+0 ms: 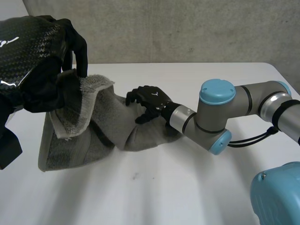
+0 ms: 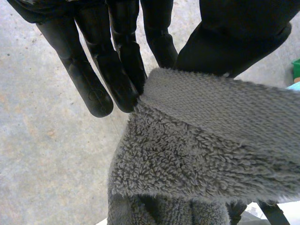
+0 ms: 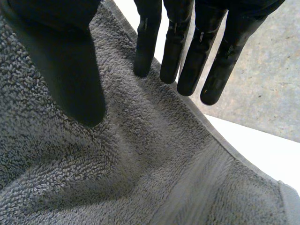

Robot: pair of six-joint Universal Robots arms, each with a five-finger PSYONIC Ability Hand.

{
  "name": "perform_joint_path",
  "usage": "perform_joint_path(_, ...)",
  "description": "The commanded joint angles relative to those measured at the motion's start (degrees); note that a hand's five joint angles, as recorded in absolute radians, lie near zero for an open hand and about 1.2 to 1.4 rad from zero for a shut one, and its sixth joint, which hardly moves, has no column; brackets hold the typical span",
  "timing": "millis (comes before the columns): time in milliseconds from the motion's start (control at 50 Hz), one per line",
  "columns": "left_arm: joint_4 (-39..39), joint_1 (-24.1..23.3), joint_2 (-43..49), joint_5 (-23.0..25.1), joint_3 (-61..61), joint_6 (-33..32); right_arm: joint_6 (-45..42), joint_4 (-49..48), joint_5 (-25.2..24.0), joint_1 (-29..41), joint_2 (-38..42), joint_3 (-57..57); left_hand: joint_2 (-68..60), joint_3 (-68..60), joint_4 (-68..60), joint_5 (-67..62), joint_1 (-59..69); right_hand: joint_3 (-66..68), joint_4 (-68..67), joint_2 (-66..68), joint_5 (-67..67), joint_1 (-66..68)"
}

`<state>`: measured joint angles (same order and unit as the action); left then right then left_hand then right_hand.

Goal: Fold the laundry

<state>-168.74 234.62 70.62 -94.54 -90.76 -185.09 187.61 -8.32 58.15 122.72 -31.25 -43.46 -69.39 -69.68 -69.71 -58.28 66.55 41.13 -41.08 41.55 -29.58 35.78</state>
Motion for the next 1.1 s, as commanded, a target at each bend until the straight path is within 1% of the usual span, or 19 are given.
perform_joint_path(20,-0.09,0.49,0.22,0.15,-1.0,-0.01,0.3,2.79,-2.69,-0.02,2.33,3.12,-10.61,-10.32,-10.29,-11.72,13.45,10.17,-10.22,9.75,-11.72,15.52)
perform_joint_path(60,-0.09,0.4,0.22,0.24,-1.0,-0.01,0.39,3.84,-4.18,0.15,2.95,3.29,-10.61,-10.32,-10.29,-11.72,13.45,-25.27,25.22,-25.69,23.72,-19.92)
perform_joint_path(240,-0.09,-0.39,-0.31,0.24,-0.3,-0.01,0.39,4.02,-4.45,2.79,3.12,2.24,-10.61,-10.32,-10.29,-11.72,13.45,-31.13,31.08,-31.55,29.58,-25.78)
perform_joint_path(260,-0.09,-0.39,-0.31,0.24,-0.29,-0.01,0.39,4.1,-4.62,3.05,3.12,1.89,-10.61,-10.32,-10.29,-11.72,13.45,-21.74,21.7,-22.17,20.19,-16.4)
perform_joint_path(280,-0.09,-0.39,-0.31,0.32,-0.21,-0.01,0.39,3.93,-4.45,3.23,3.04,1.89,-10.61,-10.32,-10.29,-11.72,13.45,1.52,-1.57,1.1,-3.07,6.87)
perform_joint_path(300,-0.18,-0.39,-0.22,0.32,-0.12,-0.01,0.39,3.93,-4.45,3.23,3.04,1.89,-10.61,-10.32,-10.29,-11.72,13.45,1.76,-1.8,1.33,-3.31,7.1)
perform_joint_path(320,-0.18,-0.39,-0.22,0.32,-0.12,-0.01,0.48,3.67,-4.19,3.14,2.86,2.41,-10.61,-10.32,-10.29,-11.72,13.45,28.4,-28.45,27.98,-29.95,33.75)
perform_joint_path(340,-0.27,-0.3,-0.14,0.32,-0.12,-0.01,0.65,3.4,-3.83,3.14,2.51,2.85,-10.61,-10.32,-10.29,-11.72,13.45,38.77,-38.81,38.35,-40.32,44.12)
perform_joint_path(460,-0.79,0.75,0.57,0.24,-0.64,-0.01,0.57,3.14,0.48,2.62,-0.65,5.67,-10.61,-10.32,-10.29,-11.72,13.45,38.87,-38.92,38.45,-40.42,44.22)
perform_joint_path(500,-1.32,1.8,0.92,0.15,-0.64,-0.01,-0.48,2.18,6.51,0.61,-5.64,5.58,-10.61,-10.32,-10.29,-11.72,13.45,38.87,-38.92,38.45,-40.42,44.22)
perform_joint_path(600,-4.75,6.99,3.73,0.24,-0.73,-0.18,-5.38,-1.86,13.9,-3.78,-18.63,-1.07,-10.61,-10.32,-10.29,-11.72,13.45,38.87,-38.92,38.45,-40.42,44.22)
perform_joint_path(680,-11.15,13.65,6.89,0.5,-0.12,-0.1,-12.09,-5.91,15.33,-6.35,-28.16,-8.57,-10.61,-10.32,-10.29,-11.72,13.45,38.87,-38.92,38.45,-40.42,44.22)
perform_joint_path(760,-16.5,15.43,10.74,1.81,-0.03,0.51,-19.21,-7.5,15.59,-6.7,-35.55,-15.51,-10.61,-10.32,-10.29,-11.72,13.45,38.87,-38.92,38.45,-40.42,44.22)
perform_joint_path(800,-18.73,14.81,14.1,3.14,-0.03,1.4,-25.25,-3.3,15.59,-6.26,-39.66,-23.21,-10.61,-10.32,-10.29,-11.72,13.45,38.87,-38.92,38.45,-40.42,44.22)
perform_joint_path(920,-20.66,12.53,27.87,4.37,-0.12,4.38,-32.29,11.63,16.29,-5.74,-40.3,-33.25,-10.61,-10.32,-10.29,-11.72,13.45,38.87,-38.92,38.45,-40.42,44.22)
perform_joint_path(1000,-20.66,11.3,34.23,4.63,-0.47,4.74,-34.05,15.61,15.95,-4.95,-37.41,-37.38,-10.61,-10.32,-10.29,-11.72,13.45,38.87,-38.92,38.45,-40.42,44.22)
perform_joint_path(1040,-20.57,9.98,40.0,4.54,-0.64,4.65,-34.24,15.97,16.03,-4.85,-35.55,-39.42,-10.61,-10.32,-10.29,-11.72,13.45,34.73,-34.77,34.31,-36.28,40.08)
perform_joint_path(1080,-20.4,9.81,41.95,4.54,-0.99,4.65,-34.15,16.23,16.38,-4.94,-32.4,-41.78,-10.61,-10.32,-10.29,-11.72,13.45,12.66,-12.7,12.24,-14.21,18.0)
perform_joint_path(1100,-20.4,9.54,43.1,4.54,-1.34,4.48,-34.15,16.23,16.38,-4.94,-32.38,-41.79,-10.61,-10.32,-10.29,-11.72,13.45,12.53,-12.57,12.1,-14.07,17.87)
